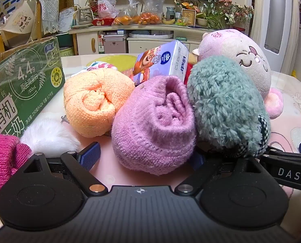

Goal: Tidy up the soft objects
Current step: 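Move left tool to the magenta knit hat while right tool approaches the teal knit ball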

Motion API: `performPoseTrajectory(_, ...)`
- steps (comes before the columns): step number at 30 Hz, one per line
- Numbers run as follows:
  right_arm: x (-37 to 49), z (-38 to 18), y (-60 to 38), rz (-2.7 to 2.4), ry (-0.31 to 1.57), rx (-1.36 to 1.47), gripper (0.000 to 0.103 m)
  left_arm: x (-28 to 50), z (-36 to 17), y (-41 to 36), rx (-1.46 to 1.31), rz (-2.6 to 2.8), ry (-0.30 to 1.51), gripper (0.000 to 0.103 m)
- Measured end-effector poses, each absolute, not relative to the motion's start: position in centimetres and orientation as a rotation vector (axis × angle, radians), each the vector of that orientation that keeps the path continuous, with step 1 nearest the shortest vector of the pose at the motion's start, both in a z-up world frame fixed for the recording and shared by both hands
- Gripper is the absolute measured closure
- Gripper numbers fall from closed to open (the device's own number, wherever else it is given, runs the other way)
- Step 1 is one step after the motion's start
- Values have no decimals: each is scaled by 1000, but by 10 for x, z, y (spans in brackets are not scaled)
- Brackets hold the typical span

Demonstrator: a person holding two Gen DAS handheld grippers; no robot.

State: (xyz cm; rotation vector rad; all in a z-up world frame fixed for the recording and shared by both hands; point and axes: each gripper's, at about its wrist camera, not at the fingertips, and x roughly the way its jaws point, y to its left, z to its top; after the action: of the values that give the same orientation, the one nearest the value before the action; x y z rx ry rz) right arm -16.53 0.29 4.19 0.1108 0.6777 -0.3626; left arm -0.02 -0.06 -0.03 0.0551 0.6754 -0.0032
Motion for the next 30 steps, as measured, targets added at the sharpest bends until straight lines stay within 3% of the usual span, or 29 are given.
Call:
performPoseTrajectory(16, -204, 43, 11, -298, 665, 90, 1, -52, 0, 20, 92, -111, 676, 0)
performPoseTrajectory(30, -252, 94, 58, -305, 552, 12, 1, -111, 40, 61, 141, -115, 627, 0)
